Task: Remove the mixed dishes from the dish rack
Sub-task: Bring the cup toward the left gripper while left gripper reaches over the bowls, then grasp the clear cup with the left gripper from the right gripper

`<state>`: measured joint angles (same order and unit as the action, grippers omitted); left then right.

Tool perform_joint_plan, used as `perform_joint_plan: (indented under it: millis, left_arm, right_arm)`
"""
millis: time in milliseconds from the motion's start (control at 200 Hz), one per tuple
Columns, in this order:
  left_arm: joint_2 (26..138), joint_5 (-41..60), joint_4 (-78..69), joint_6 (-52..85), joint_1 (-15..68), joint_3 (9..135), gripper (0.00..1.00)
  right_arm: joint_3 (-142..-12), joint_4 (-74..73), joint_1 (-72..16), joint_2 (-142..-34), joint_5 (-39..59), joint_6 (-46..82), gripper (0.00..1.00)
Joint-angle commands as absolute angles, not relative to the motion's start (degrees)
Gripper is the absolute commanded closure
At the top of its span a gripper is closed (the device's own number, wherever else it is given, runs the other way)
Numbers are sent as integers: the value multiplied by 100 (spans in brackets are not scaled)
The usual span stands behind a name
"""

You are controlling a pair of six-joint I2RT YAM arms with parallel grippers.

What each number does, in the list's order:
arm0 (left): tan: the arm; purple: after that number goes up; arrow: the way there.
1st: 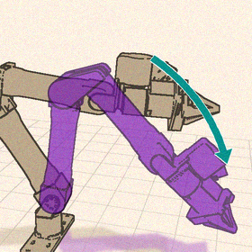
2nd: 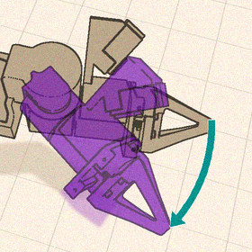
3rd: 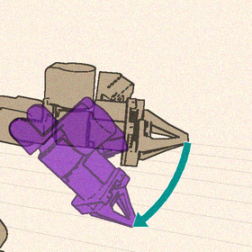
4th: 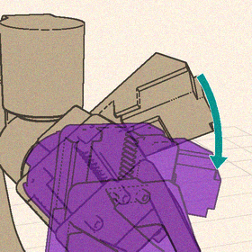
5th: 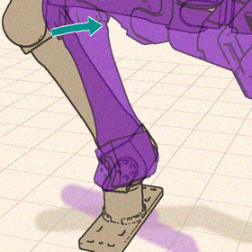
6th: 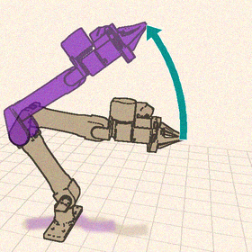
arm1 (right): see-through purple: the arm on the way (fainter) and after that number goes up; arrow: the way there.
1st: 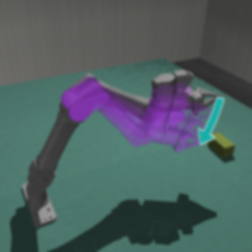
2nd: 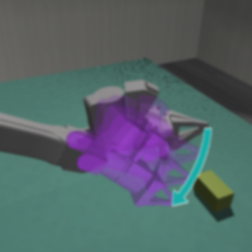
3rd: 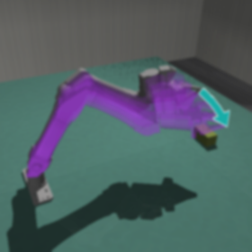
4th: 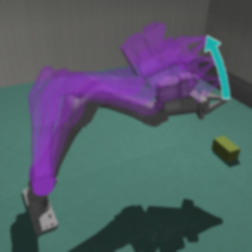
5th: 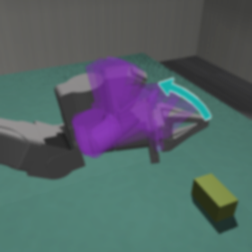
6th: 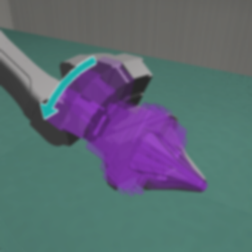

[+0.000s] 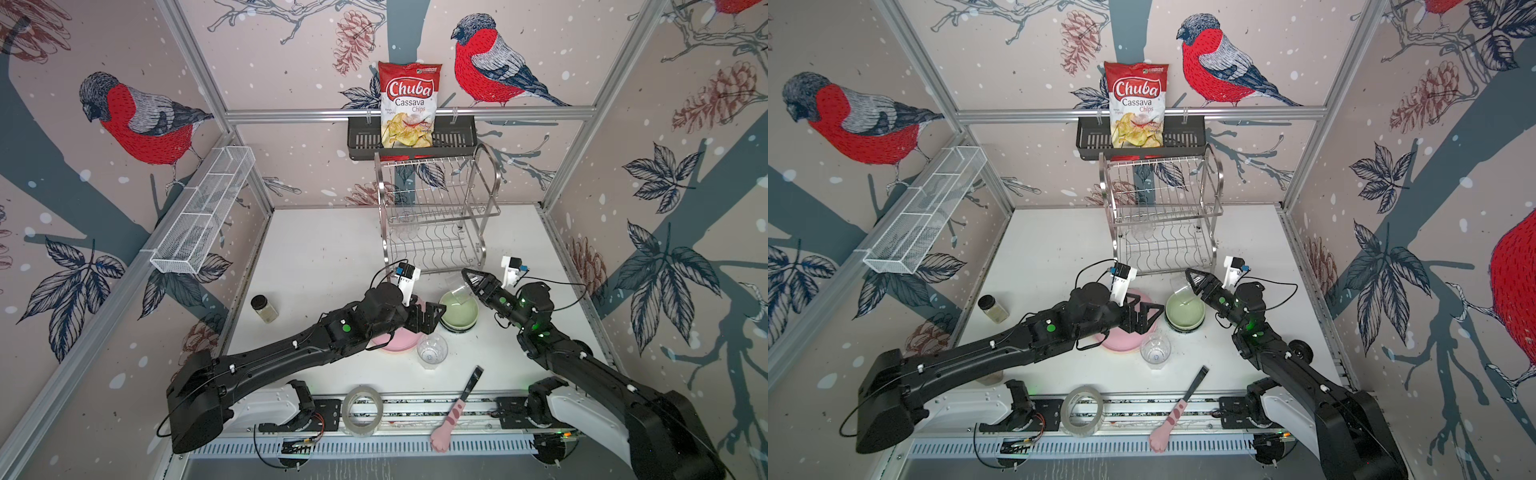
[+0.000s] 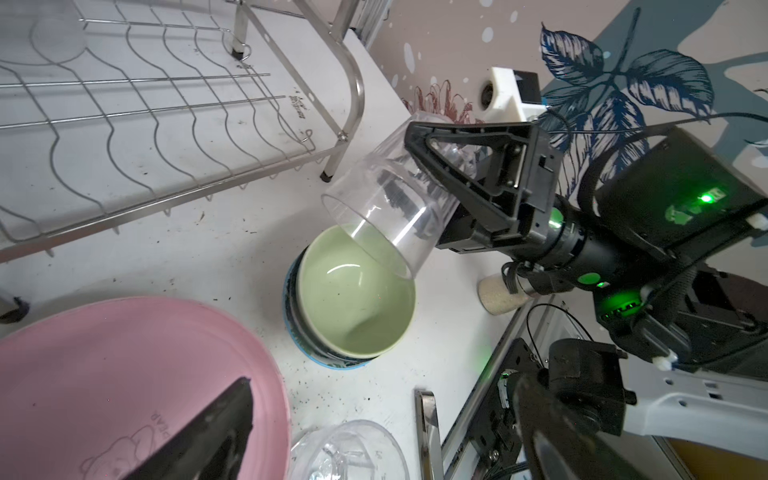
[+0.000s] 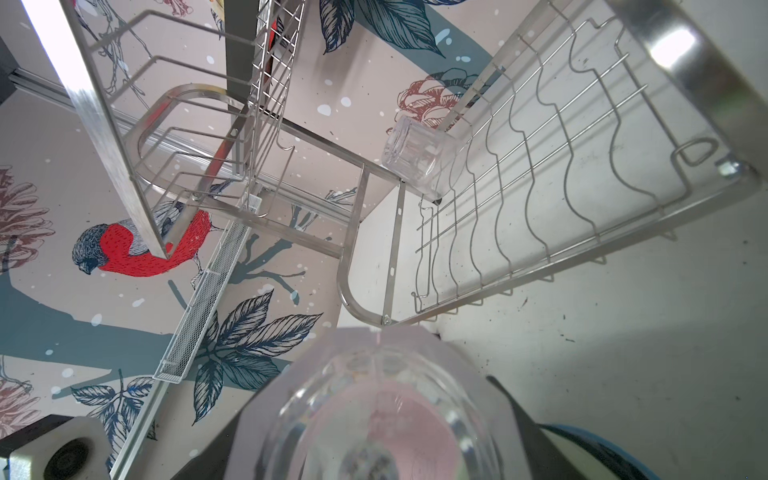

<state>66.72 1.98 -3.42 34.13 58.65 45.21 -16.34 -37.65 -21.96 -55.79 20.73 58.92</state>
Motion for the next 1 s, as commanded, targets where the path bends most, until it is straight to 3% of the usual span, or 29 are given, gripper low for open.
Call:
perform_joint_plan:
  millis: [0, 205, 380, 640, 996]
  left_arm:
    - [6670, 639, -1069, 3154, 5870, 4524, 3]
    - [6893, 1070, -1296, 3015, 5862, 4656, 5]
    - [7116, 1363, -1476, 2996, 5854, 4735, 15]
    - [7293, 1709, -1751, 3081, 5625, 4722, 53]
    - [7560, 2371, -2123, 3329, 5230, 4832, 78]
  right_arm:
    - [-1612, -4281, -2254, -5442, 2017, 6168, 75]
    - [-1626, -4153, -2573, -5135, 1715, 6292, 74]
    - [-1643, -4119, -3035, -5080, 1406, 6346, 74]
    - [-1661, -4189, -3562, -5046, 1150, 6376, 74]
    - [-1726, -4380, -3794, -5104, 1224, 6308, 74]
